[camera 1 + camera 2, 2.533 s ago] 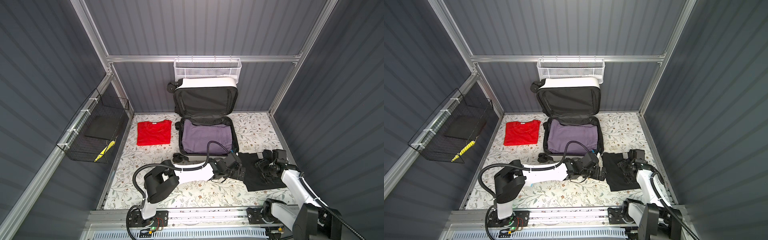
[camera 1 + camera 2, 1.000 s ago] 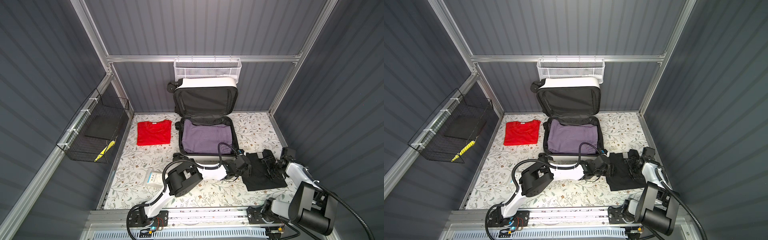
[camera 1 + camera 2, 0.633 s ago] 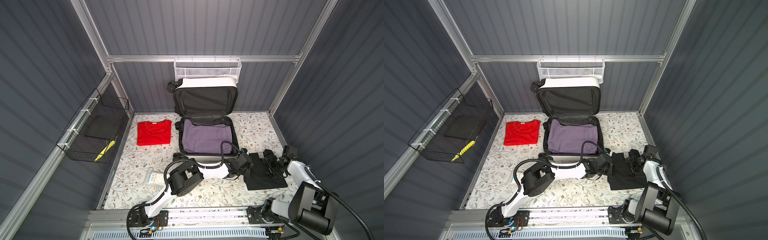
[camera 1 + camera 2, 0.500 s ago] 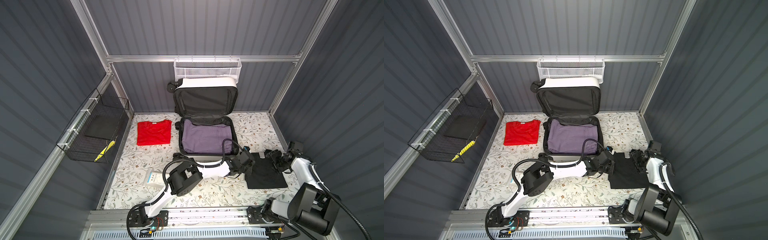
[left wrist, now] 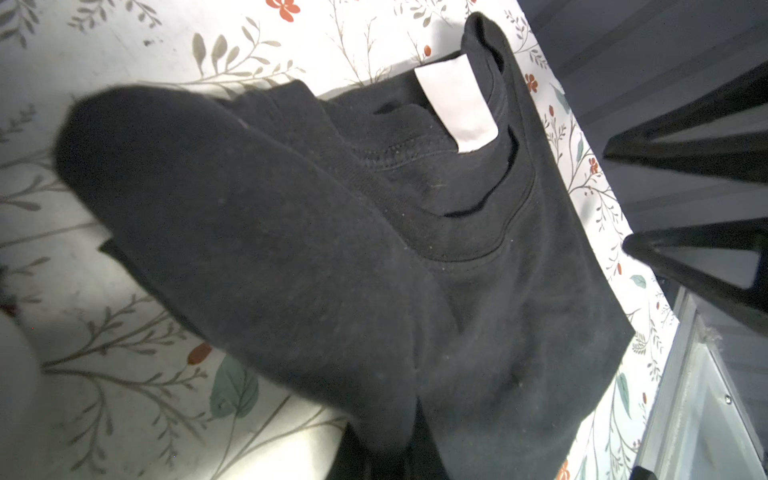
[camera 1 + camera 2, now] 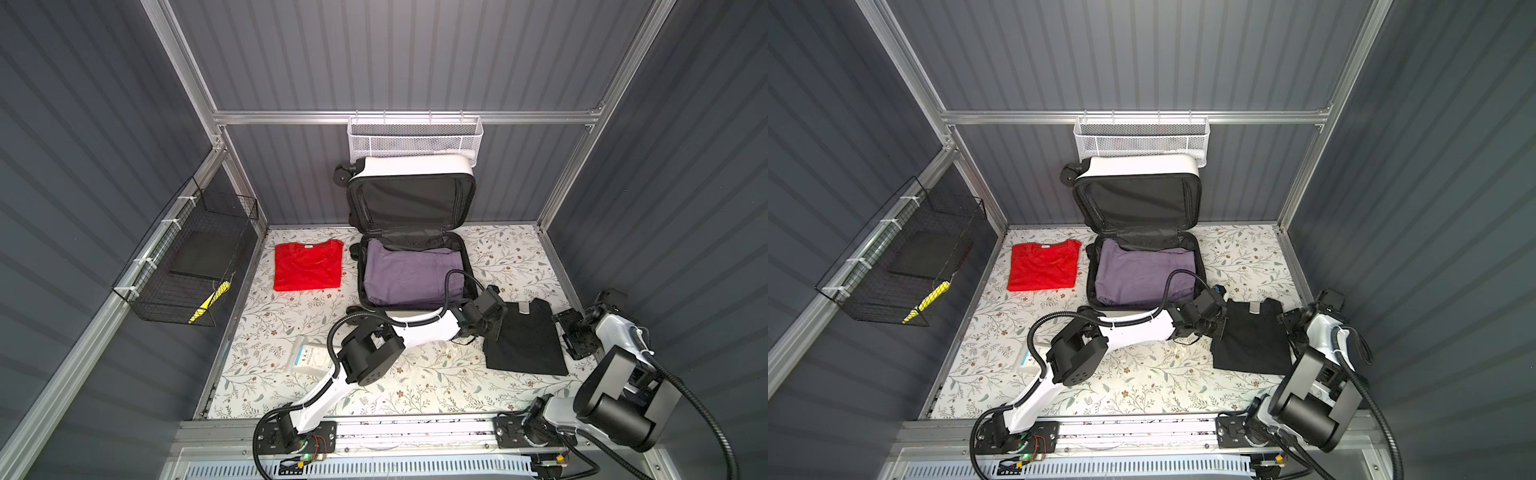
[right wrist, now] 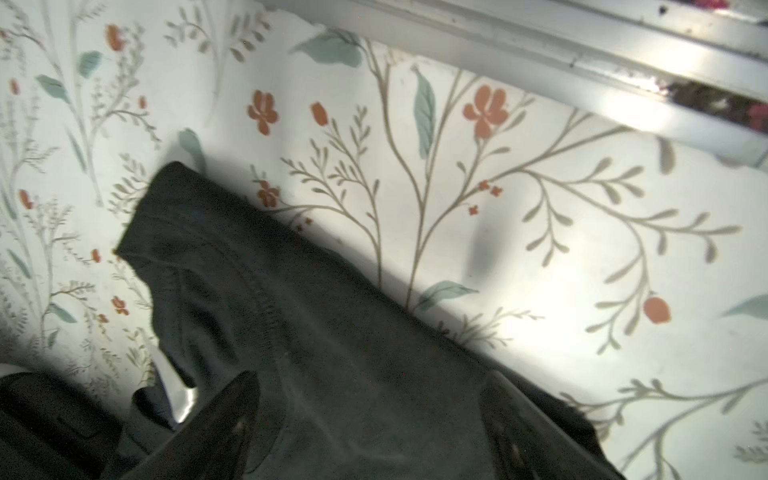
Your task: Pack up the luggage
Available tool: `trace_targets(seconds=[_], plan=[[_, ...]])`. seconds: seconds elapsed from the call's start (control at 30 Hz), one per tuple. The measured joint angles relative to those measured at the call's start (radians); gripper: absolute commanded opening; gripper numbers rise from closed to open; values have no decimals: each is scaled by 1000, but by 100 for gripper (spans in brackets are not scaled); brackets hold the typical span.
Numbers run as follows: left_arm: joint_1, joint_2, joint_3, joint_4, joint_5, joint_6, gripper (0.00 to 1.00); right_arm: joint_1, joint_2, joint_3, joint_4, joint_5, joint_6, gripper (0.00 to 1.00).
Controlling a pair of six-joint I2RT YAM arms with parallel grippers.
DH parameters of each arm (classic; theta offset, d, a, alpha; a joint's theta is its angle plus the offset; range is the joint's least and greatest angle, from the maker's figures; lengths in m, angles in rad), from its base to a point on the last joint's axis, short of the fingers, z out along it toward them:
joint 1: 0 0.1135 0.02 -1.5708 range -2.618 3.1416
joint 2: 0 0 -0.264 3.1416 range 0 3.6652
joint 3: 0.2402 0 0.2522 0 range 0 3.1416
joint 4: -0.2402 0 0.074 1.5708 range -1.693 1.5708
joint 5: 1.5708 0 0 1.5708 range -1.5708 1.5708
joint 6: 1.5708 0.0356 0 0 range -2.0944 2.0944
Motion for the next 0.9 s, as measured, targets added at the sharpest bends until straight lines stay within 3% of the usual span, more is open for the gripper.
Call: trace_targets(seconds=[0.33,0.5,0.63,0.77,0.87,0.9], plan=[[1,24,22,-17,11,10,0,-44,62,-44,50,-46,-13,84],[1,26,22,-18,15,10,0,-51,69,-48,84,-95,-26,75],[2,26,22,-18,20,10,0,-56,71,-65,110,-145,-33,52],[3,26,25,-19,26,10,0,-57,71,-92,130,-185,-29,19],[4,26,35,-28,31,10,0,-59,63,-104,143,-212,-21,2],[4,26,41,-34,33,10,0,-60,57,-105,144,-219,-21,0]])
